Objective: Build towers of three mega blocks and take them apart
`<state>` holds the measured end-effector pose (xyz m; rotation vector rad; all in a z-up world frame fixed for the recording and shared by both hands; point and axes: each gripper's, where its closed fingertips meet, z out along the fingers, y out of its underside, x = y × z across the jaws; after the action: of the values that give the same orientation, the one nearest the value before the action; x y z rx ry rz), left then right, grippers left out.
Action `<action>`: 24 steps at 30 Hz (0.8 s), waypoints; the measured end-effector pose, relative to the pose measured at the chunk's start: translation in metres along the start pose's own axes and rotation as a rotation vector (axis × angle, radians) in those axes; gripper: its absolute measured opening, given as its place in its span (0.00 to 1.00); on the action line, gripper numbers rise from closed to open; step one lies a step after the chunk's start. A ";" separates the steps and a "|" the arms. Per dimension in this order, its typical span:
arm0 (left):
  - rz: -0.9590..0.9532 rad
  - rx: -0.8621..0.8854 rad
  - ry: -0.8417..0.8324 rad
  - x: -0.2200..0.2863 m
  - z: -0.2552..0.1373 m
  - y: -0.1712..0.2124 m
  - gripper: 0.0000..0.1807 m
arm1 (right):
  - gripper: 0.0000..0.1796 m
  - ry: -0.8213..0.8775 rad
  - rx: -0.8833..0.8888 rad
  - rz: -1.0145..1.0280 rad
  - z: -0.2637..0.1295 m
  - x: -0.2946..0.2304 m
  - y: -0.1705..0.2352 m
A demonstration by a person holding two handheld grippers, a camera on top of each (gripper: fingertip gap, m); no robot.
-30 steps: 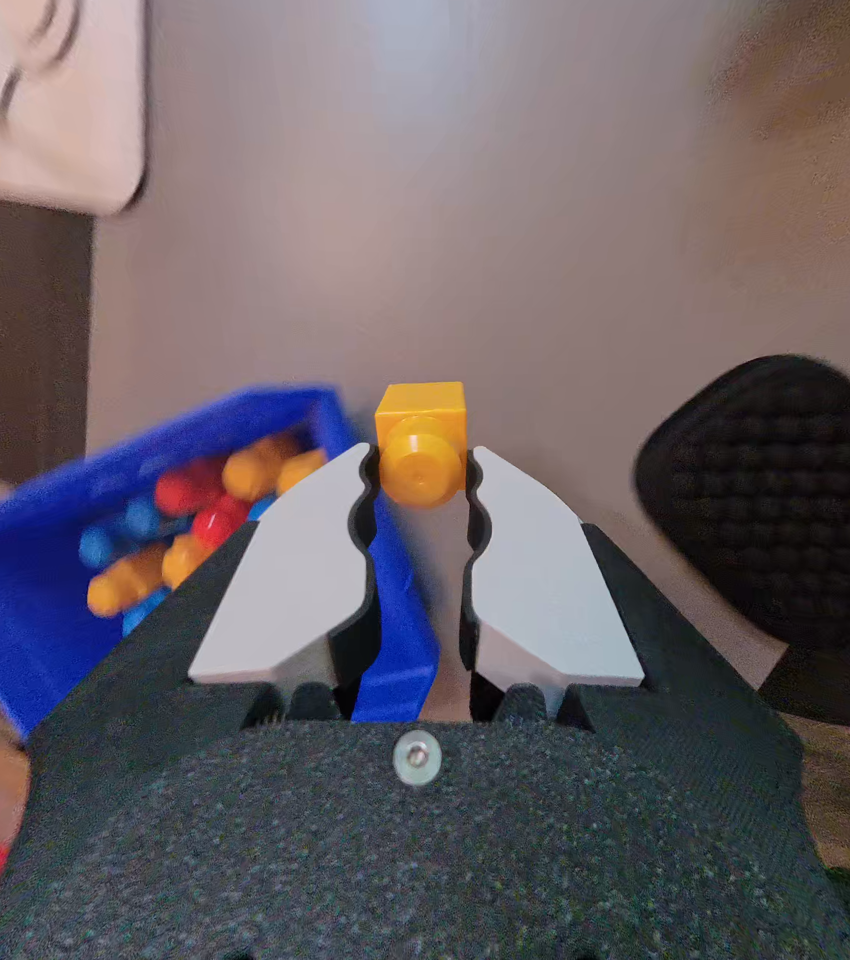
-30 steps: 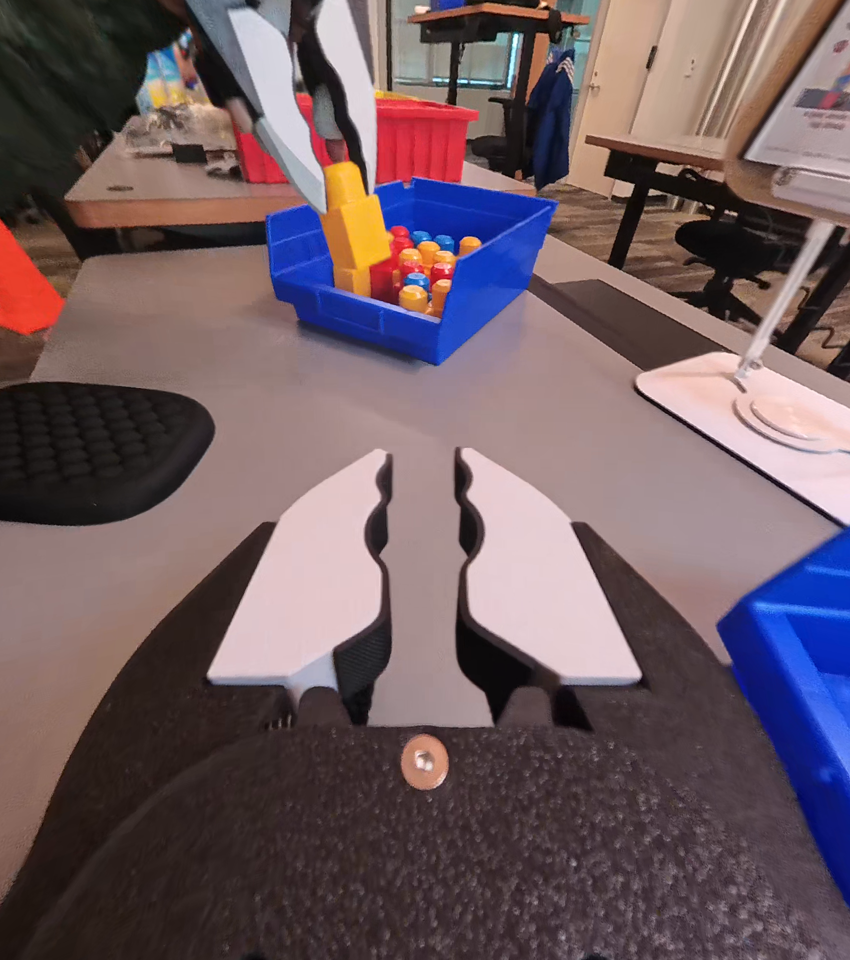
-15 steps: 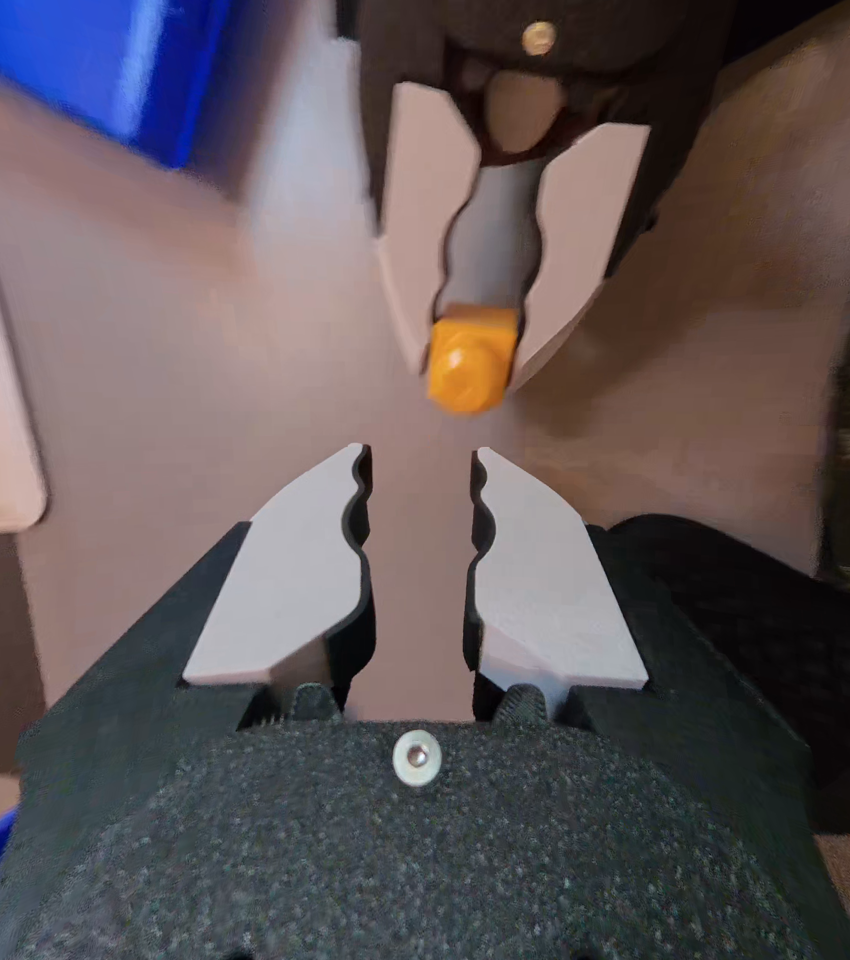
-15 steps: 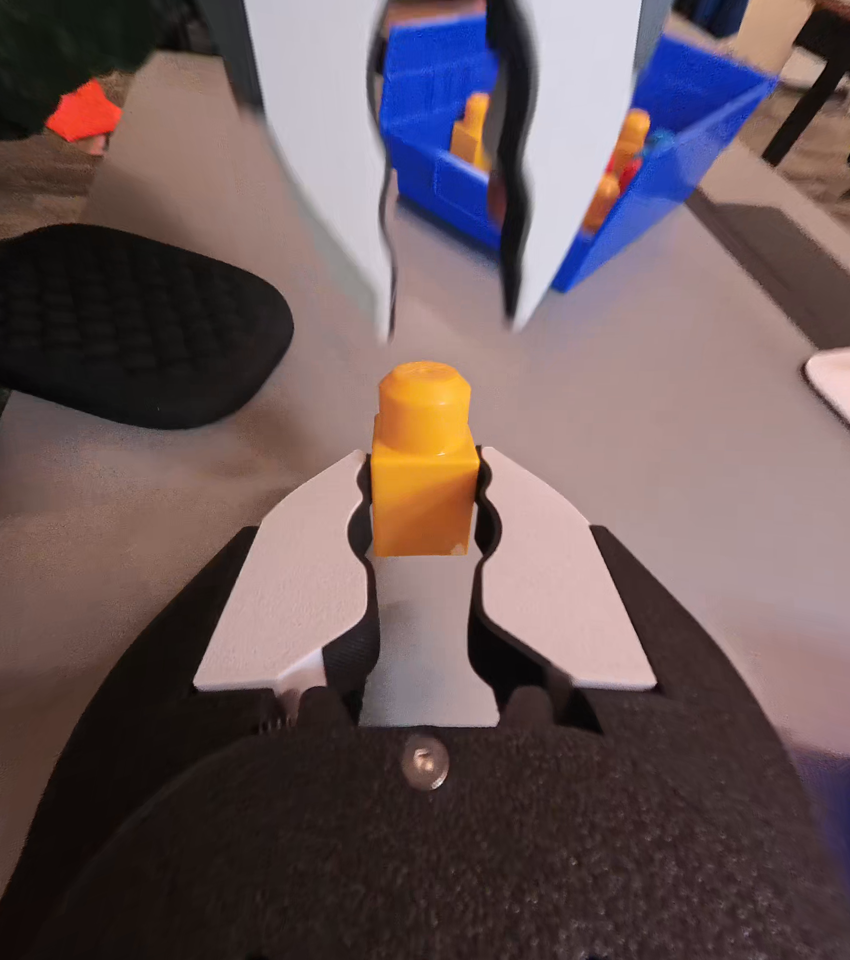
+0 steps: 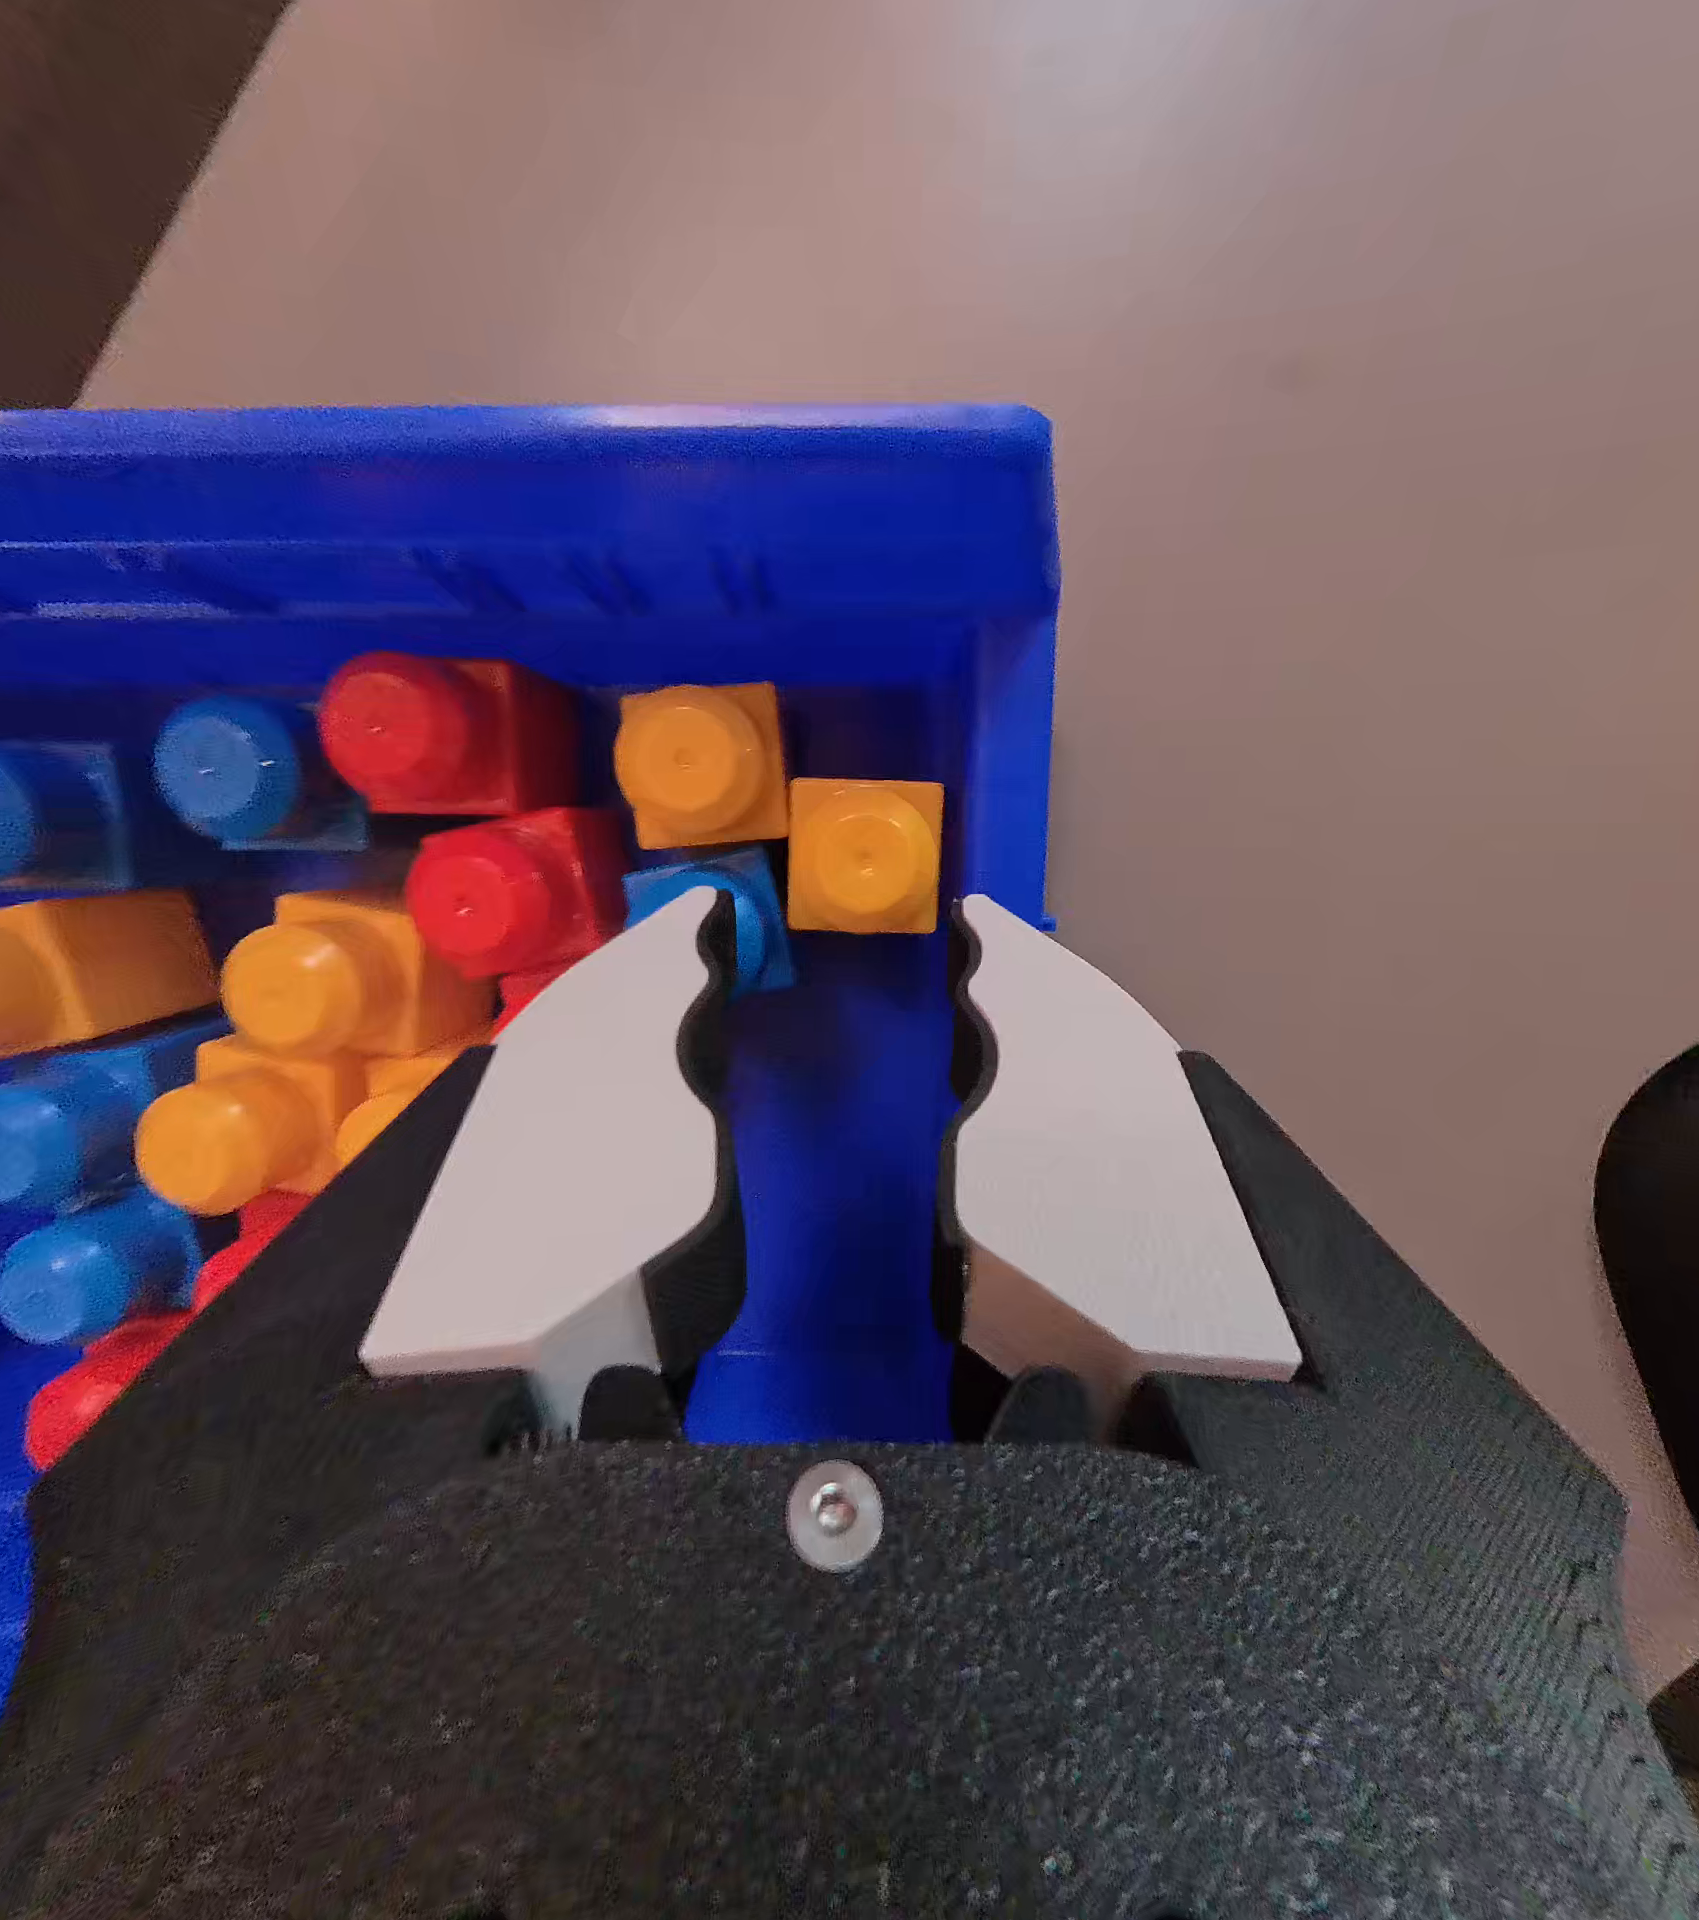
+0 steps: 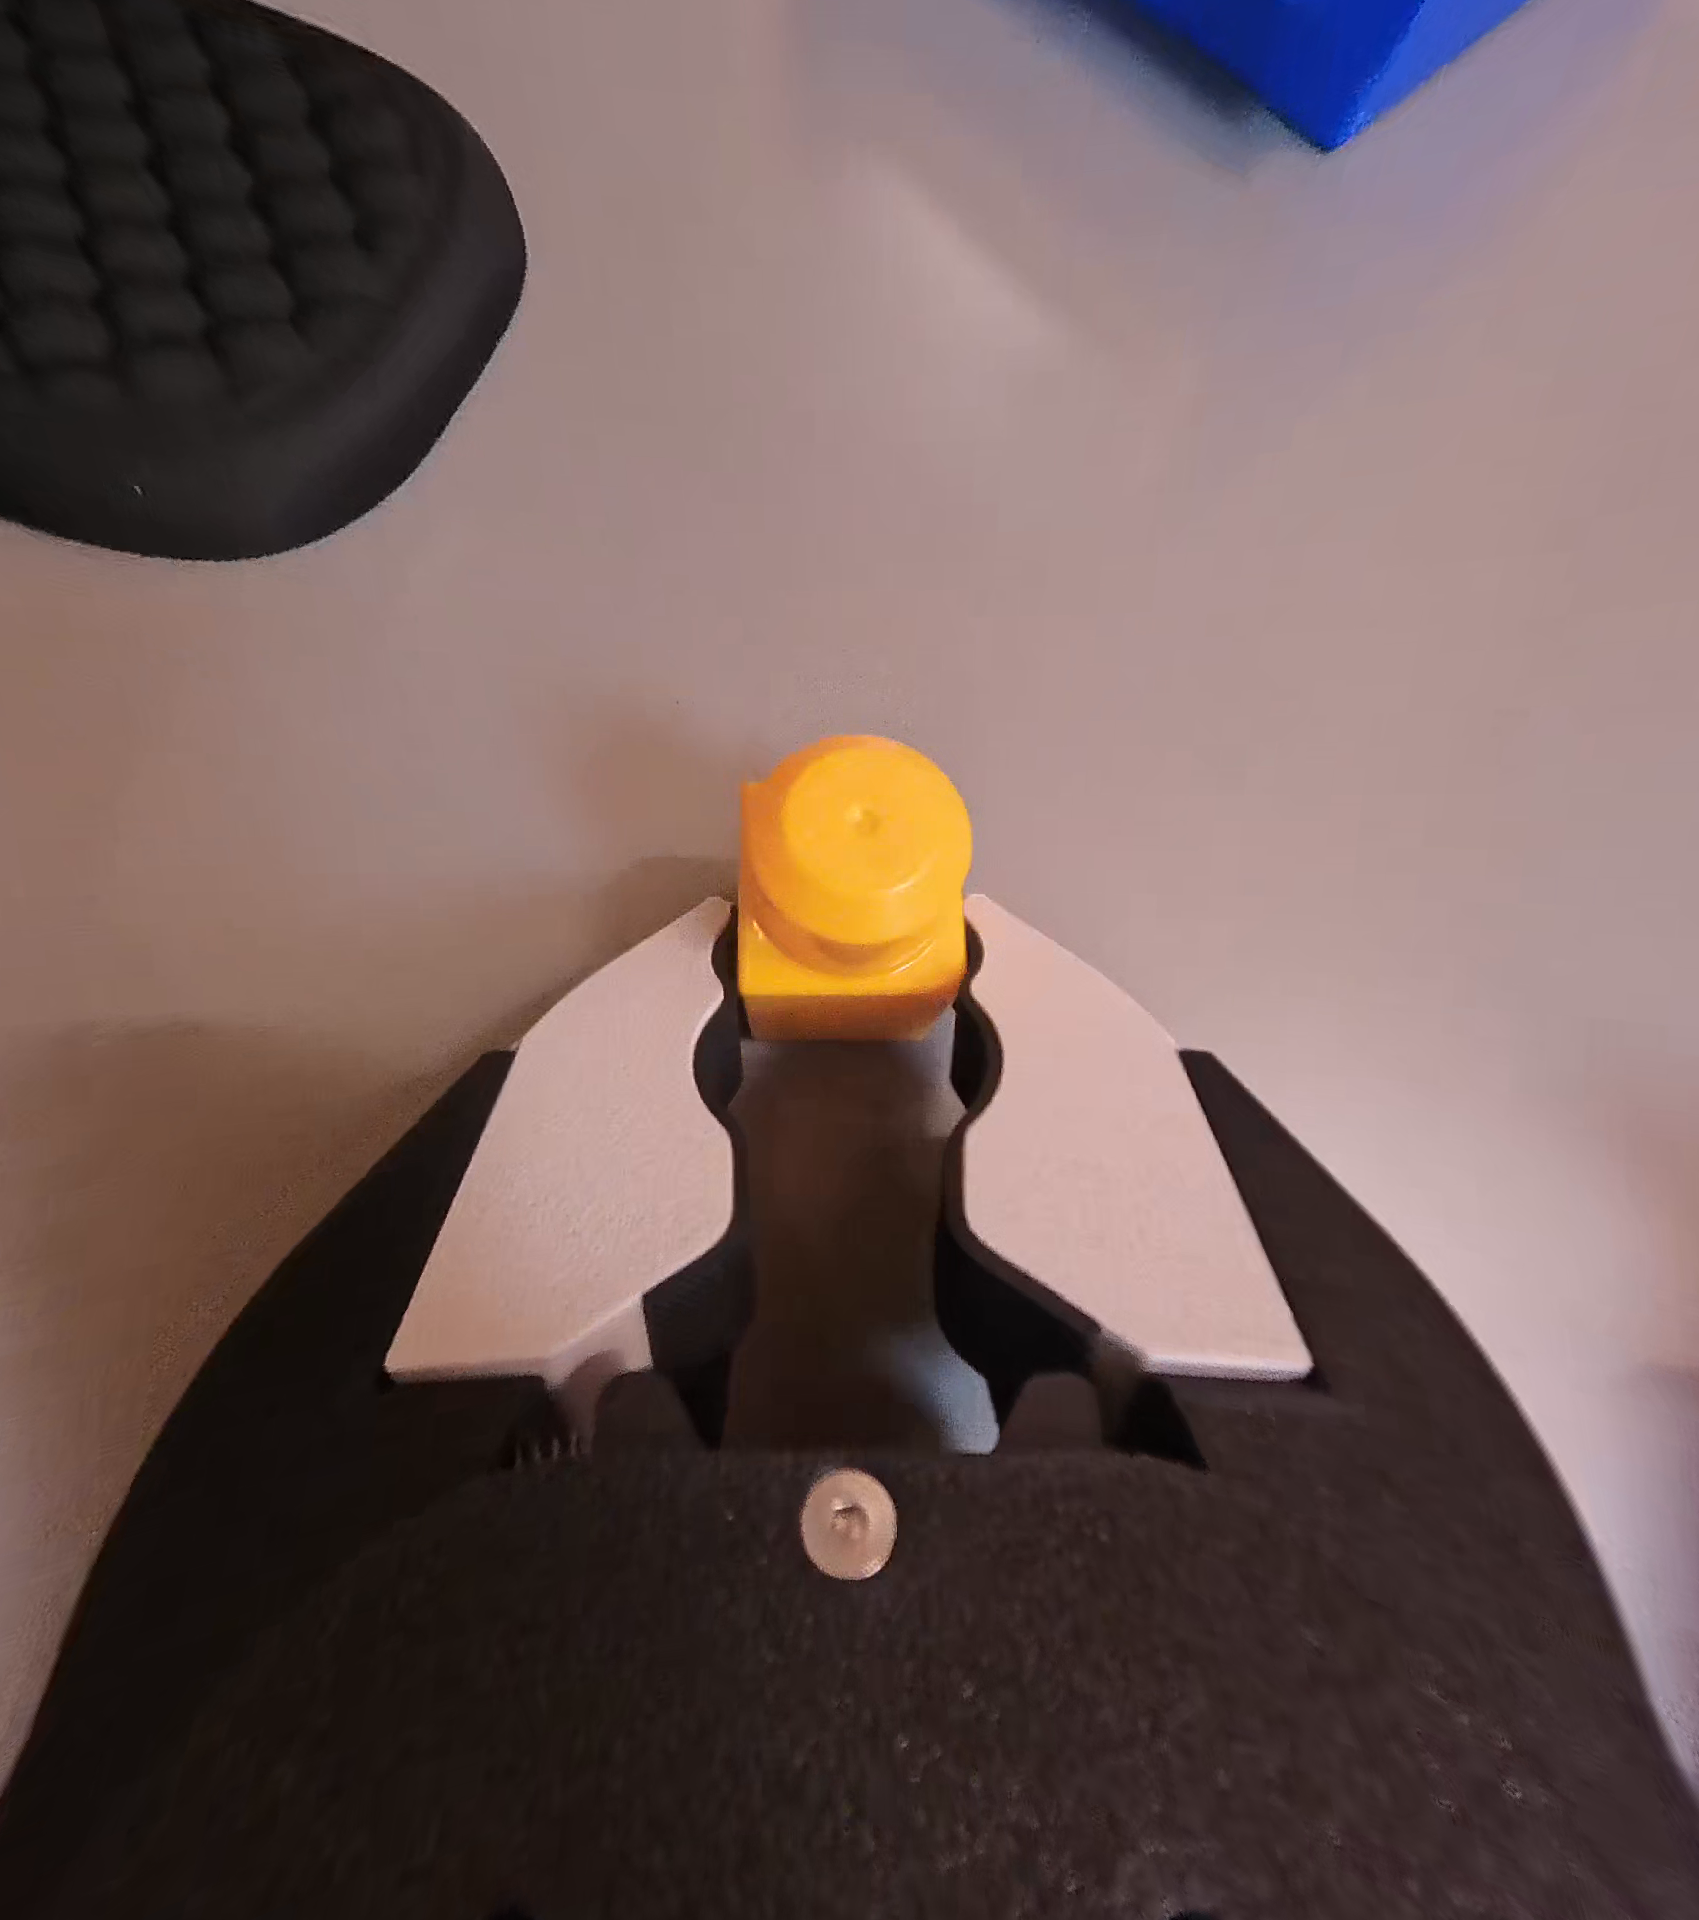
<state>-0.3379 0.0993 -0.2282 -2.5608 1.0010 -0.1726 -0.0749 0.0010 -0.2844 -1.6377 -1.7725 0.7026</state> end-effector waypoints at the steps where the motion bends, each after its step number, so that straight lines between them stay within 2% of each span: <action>1: 0.012 -0.006 0.001 0.002 0.004 0.000 0.22 | 0.21 0.006 -0.011 -0.001 0.000 0.000 0.001; 7: 0.058 -0.045 -0.070 -0.003 0.024 -0.004 0.16 | 0.21 -0.007 -0.011 0.017 -0.001 0.000 0.002; 9: 0.061 -0.064 -0.086 -0.004 0.022 -0.003 0.16 | 0.25 -0.012 -0.009 0.019 -0.001 -0.002 0.003; 11: 0.087 -0.026 -0.121 -0.004 0.007 -0.009 0.16 | 0.30 -0.023 -0.006 0.029 -0.002 -0.003 0.003; 14: 0.121 0.101 -0.157 0.009 -0.040 -0.032 0.16 | 0.33 -0.034 0.011 0.040 -0.003 -0.002 0.002; 17: 0.198 0.271 -0.109 0.050 -0.087 -0.063 0.16 | 0.34 -0.047 0.012 0.062 -0.003 -0.001 0.002; 19: 0.275 0.365 -0.019 0.094 -0.107 -0.082 0.16 | 0.33 -0.052 0.014 0.065 -0.003 -0.001 0.002; 21: 0.361 0.416 0.071 0.139 -0.114 -0.094 0.16 | 0.30 -0.055 0.012 0.059 -0.004 -0.003 0.003; 23: 0.445 0.436 0.144 0.180 -0.111 -0.101 0.16 | 0.21 -0.048 0.004 0.047 -0.003 -0.003 0.003; 24: 0.479 0.438 0.187 0.198 -0.108 -0.103 0.16 | 0.21 -0.047 0.008 0.032 -0.004 -0.004 0.002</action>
<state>-0.1539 0.0018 -0.0935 -1.8828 1.4322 -0.4468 -0.0709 -0.0031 -0.2837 -1.6602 -1.7771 0.7677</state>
